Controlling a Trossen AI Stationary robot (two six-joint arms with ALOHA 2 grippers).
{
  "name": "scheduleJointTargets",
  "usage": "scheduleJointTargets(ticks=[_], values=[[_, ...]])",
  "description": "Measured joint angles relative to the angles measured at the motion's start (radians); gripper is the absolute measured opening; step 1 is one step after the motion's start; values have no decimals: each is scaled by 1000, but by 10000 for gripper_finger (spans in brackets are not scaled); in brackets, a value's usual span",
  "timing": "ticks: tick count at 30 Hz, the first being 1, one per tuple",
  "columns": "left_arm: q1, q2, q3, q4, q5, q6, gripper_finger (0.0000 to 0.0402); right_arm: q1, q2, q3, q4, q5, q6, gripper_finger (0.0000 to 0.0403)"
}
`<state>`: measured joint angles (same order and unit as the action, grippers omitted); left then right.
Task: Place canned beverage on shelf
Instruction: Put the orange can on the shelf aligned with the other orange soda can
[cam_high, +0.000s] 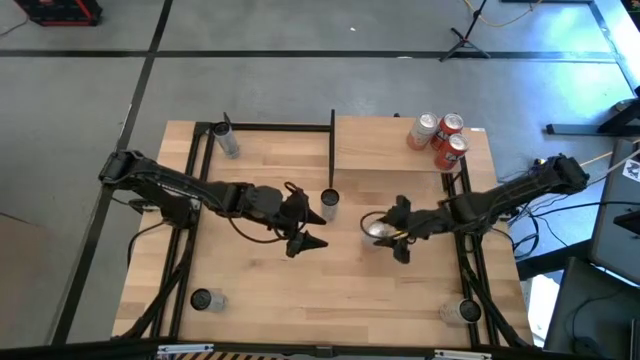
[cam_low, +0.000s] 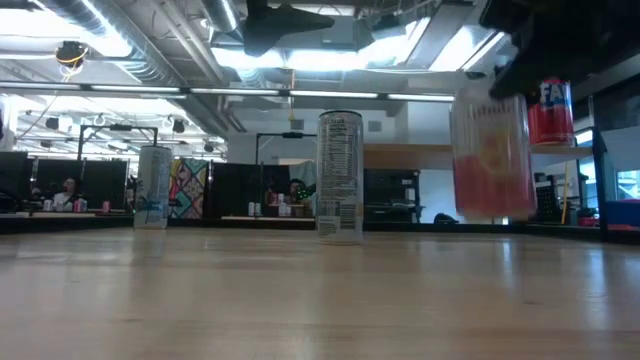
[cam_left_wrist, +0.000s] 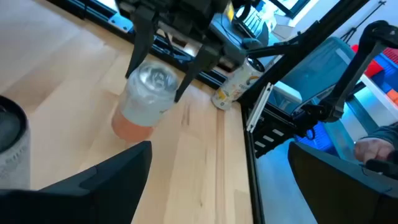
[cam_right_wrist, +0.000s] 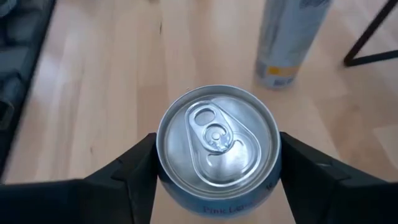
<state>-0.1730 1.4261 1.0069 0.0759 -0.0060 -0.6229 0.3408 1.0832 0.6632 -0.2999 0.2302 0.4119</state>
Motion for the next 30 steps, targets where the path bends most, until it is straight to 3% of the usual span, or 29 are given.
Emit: scheduleJointTargets(ticks=[16,30], values=[[0,0,0,-1,0,-29,373,-1,144,-5,80,-39,-133,269],[1,0,0,-1,-3,-29,373,-1,144,-5,53,-98,-102,349]])
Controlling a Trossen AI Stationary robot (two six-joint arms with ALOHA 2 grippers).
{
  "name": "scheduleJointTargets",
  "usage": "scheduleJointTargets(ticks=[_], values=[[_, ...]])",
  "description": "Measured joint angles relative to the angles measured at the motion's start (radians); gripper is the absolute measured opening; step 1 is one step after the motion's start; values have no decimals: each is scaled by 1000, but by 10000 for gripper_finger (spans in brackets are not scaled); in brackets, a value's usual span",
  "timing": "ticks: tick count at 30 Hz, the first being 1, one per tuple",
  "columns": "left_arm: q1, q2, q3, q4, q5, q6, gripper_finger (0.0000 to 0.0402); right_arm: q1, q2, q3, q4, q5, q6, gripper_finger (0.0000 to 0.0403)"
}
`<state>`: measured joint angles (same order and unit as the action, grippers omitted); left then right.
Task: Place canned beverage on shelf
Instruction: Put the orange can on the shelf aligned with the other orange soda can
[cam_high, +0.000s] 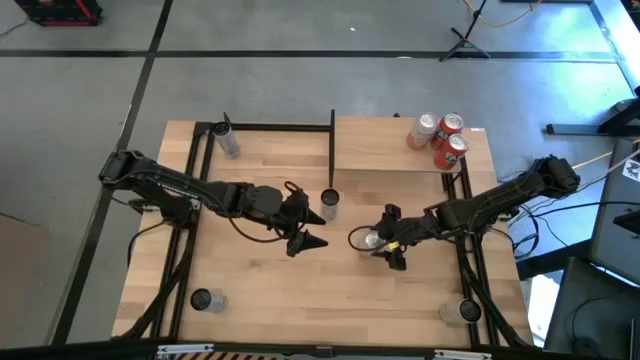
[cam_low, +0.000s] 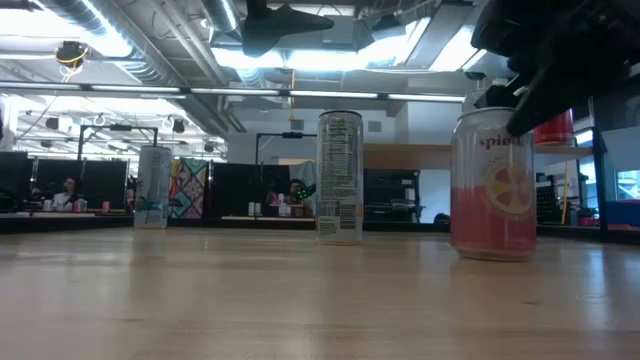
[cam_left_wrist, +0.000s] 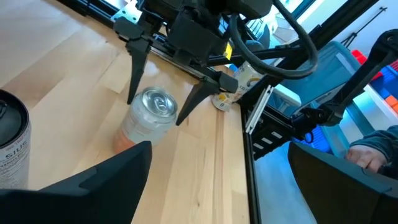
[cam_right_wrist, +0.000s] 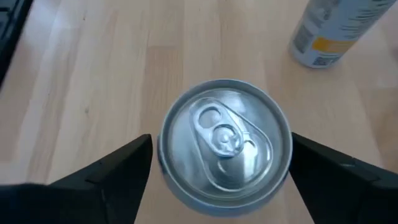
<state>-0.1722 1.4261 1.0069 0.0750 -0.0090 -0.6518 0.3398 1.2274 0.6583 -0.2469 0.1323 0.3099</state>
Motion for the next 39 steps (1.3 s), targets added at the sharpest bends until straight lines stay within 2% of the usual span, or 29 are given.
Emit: scheduleJointTargets(ticks=[13,27,30,34,39], values=[[0,0,0,0,0,6,373,0,12,261,-287,7,-5,352],[0,0,0,0,0,6,373,0,219,268,-334,-15,-8,352],[0,0,0,0,0,6,373,0,224,268,-330,-20,5,332],[0,0,0,0,0,7,373,0,219,293,-364,-18,21,267],[0,0,0,1,0,7,373,0,193,371,-448,6,-2,266]])
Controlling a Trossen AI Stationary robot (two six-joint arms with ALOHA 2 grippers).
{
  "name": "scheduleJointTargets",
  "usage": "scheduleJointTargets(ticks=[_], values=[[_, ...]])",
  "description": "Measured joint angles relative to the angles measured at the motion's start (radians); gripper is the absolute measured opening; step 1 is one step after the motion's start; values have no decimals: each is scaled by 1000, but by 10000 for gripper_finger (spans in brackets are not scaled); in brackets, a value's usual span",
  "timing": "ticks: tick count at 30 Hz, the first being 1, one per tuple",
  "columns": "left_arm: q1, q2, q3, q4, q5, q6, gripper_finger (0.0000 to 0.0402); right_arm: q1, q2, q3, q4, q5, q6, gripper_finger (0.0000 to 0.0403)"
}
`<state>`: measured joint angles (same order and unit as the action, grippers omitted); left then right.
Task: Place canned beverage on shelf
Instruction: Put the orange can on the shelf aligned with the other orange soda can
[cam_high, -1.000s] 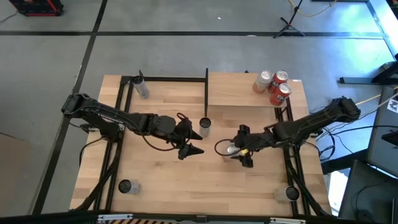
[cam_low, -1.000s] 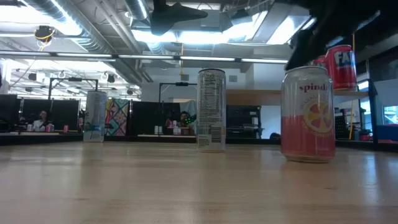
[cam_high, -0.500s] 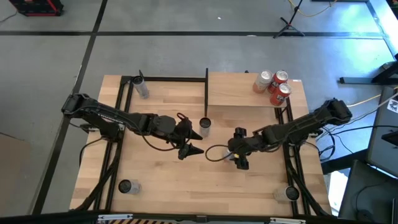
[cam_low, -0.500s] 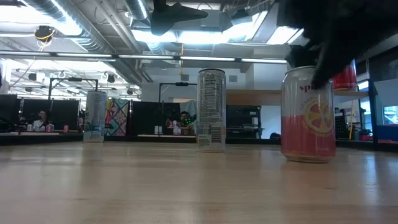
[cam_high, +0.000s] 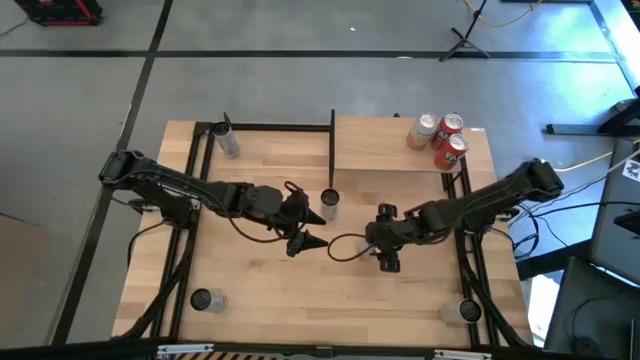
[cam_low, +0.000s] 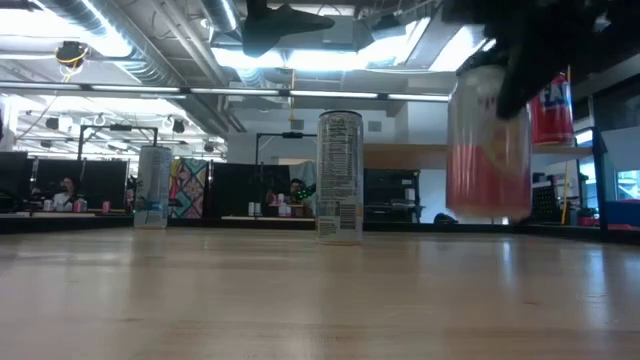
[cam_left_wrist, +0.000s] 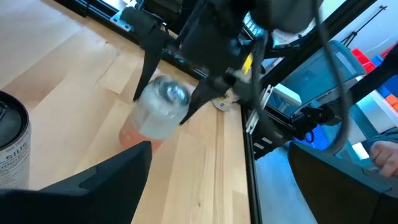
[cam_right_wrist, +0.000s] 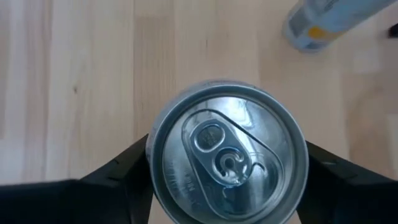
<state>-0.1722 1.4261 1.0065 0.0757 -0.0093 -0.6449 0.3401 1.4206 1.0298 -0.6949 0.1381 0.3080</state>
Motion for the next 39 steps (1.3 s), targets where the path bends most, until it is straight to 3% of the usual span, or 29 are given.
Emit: scheduleJointTargets(ticks=[8,16,22,28,39], values=[[0,0,0,0,-2,0,373,-27,-171,127,-215,70,-55,266],[0,0,0,3,-14,0,373,-271,-372,211,-385,80,-152,266],[5,0,0,5,-26,0,373,-481,-363,351,-554,73,-301,266],[9,0,0,7,-27,-1,373,-657,-345,381,-630,-66,-419,266],[9,0,0,7,-27,-1,373,-839,-318,382,-657,-97,-539,266]])
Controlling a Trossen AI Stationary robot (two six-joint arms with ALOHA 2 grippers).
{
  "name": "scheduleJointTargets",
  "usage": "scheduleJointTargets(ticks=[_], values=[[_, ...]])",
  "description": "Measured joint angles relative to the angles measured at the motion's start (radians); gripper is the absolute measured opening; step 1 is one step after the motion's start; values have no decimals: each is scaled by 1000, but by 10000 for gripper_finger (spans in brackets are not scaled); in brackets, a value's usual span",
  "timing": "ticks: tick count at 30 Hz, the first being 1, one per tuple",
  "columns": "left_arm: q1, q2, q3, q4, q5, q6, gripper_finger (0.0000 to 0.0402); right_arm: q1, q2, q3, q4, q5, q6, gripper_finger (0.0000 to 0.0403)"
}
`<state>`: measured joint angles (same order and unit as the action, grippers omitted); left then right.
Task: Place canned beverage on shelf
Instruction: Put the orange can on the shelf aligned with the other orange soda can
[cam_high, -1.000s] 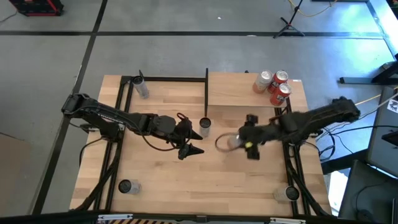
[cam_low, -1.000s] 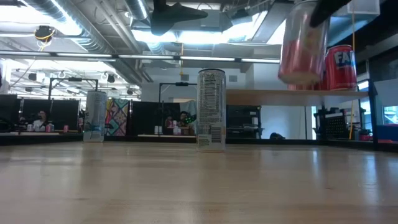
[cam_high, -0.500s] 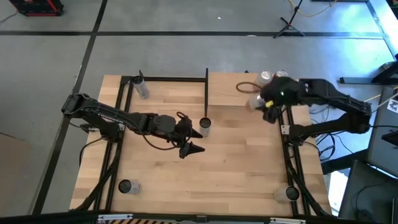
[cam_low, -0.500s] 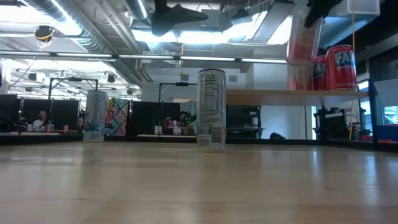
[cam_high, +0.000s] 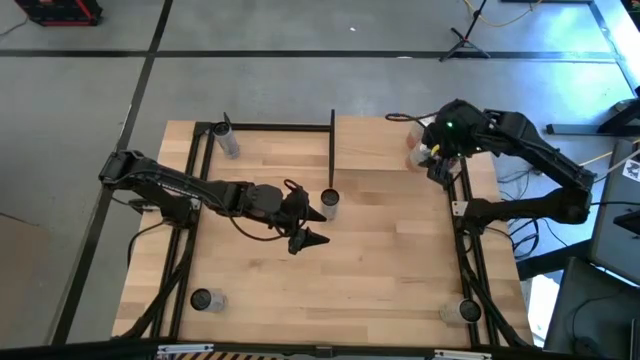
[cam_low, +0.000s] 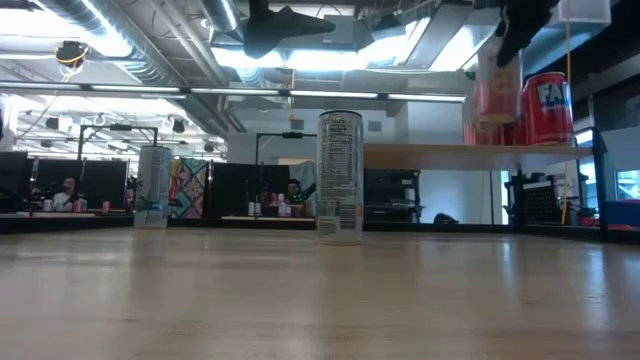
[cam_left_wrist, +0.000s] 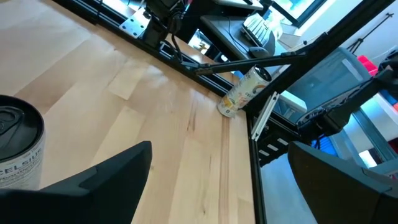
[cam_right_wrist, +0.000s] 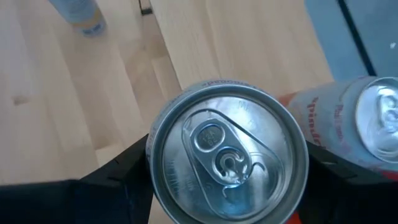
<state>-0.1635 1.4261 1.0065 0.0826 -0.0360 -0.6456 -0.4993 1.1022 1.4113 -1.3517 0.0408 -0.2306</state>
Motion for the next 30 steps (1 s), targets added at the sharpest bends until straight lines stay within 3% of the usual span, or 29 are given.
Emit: scheduleJointTargets(ticks=[30], values=[[0,0,0,0,0,1,373,-163,93,0,-27,-36,-90,266]])
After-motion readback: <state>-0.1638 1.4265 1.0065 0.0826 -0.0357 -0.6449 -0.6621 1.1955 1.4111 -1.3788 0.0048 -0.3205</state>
